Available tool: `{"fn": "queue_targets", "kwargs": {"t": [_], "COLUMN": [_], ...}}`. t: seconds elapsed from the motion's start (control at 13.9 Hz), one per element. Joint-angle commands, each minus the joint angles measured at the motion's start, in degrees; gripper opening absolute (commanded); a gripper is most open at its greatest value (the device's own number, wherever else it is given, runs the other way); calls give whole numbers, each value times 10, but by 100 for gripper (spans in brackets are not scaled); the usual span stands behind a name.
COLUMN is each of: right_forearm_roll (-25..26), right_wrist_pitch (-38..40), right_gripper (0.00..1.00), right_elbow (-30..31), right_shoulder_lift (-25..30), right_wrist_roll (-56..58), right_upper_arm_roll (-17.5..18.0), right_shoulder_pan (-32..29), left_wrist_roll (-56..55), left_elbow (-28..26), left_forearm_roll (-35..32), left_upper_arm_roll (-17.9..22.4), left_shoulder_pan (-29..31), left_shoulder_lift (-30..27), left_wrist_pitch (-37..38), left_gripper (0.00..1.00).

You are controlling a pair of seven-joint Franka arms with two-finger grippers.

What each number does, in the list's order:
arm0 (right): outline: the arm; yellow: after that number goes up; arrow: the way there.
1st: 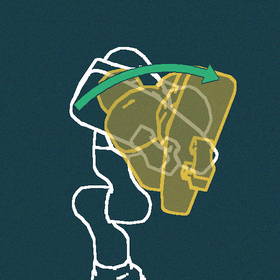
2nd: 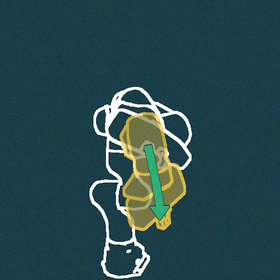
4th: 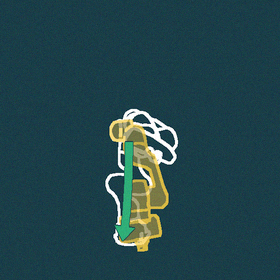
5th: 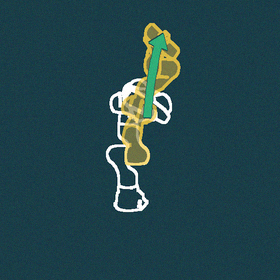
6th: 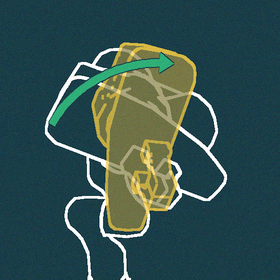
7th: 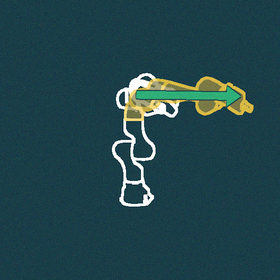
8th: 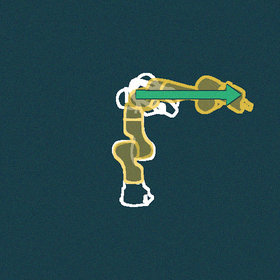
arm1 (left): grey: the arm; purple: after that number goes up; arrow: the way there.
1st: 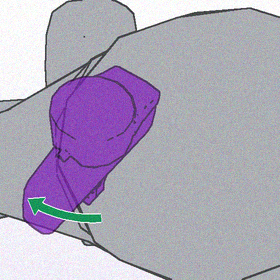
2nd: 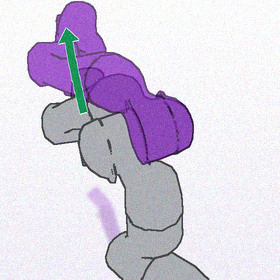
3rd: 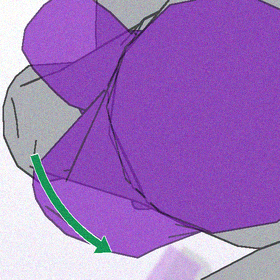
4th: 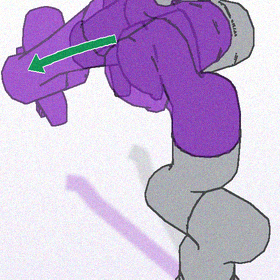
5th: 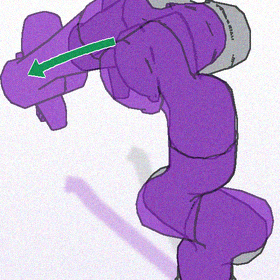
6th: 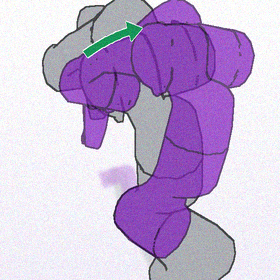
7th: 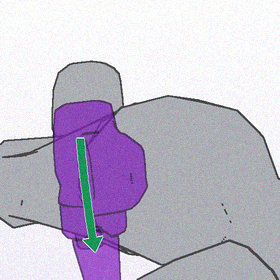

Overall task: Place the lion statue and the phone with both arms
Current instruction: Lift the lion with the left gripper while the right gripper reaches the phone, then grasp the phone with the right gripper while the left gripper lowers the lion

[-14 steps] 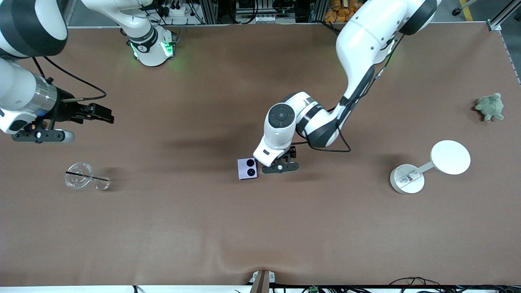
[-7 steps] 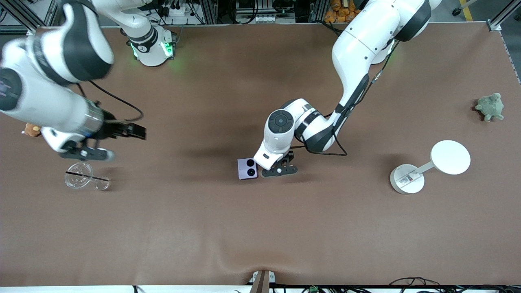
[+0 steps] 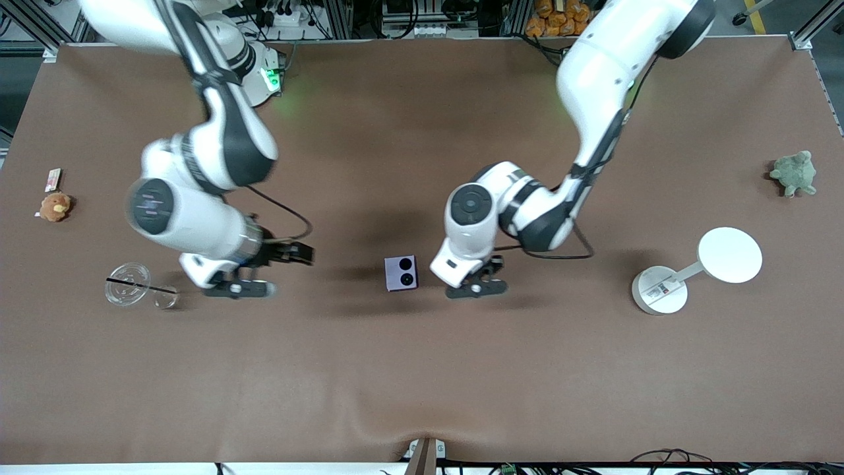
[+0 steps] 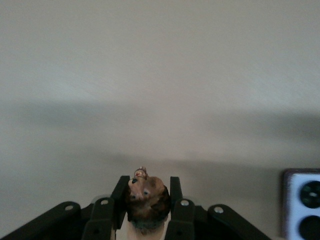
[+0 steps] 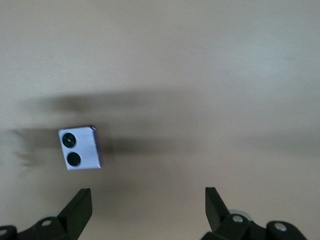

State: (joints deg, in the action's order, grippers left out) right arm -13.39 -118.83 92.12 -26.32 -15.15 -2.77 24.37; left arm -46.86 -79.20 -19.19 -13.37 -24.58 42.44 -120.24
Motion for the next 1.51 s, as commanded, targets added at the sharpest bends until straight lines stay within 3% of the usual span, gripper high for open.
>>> {"fn": "queue_targets", "kwargs": {"t": [0.0, 0.22, 0.43, 0.57, 0.86, 1.44], "right_forearm_roll": [-4, 0, 0, 1, 5, 6], "right_wrist_pitch": [-45, -102, -162, -174, -190, -221], "right_gripper": [100, 100, 100, 100, 100, 100], "right_elbow": [-56, -95, -92, -92, -91, -89], "right_shoulder_lift": [-79, -146, -178, -189, -210, -233], "right_wrist_roll": [-3, -4, -6, -12, -52, -60], "right_upper_arm_roll": [-8, -10, -12, -12, -12, -11], "right_shoulder_pan": [53, 108, 134, 138, 149, 154], "left_wrist_roll": [87, 204, 334, 389, 408, 362], "left_elbow": [-52, -94, -117, -151, -186, -217], "left_forearm_roll": [-2, 7, 7, 6, -18, -106], "left_upper_arm_roll": [-9, -71, -174, -207, -205, -191], "left_shoulder_pan": [58, 180, 345, 419, 451, 462], "left_shoulder_lift": [-73, -99, -92, -90, -75, -37], "left_wrist_pitch": [29, 24, 17, -3, -62, -126], "left_gripper": [0, 0, 0, 0, 0, 0]}}
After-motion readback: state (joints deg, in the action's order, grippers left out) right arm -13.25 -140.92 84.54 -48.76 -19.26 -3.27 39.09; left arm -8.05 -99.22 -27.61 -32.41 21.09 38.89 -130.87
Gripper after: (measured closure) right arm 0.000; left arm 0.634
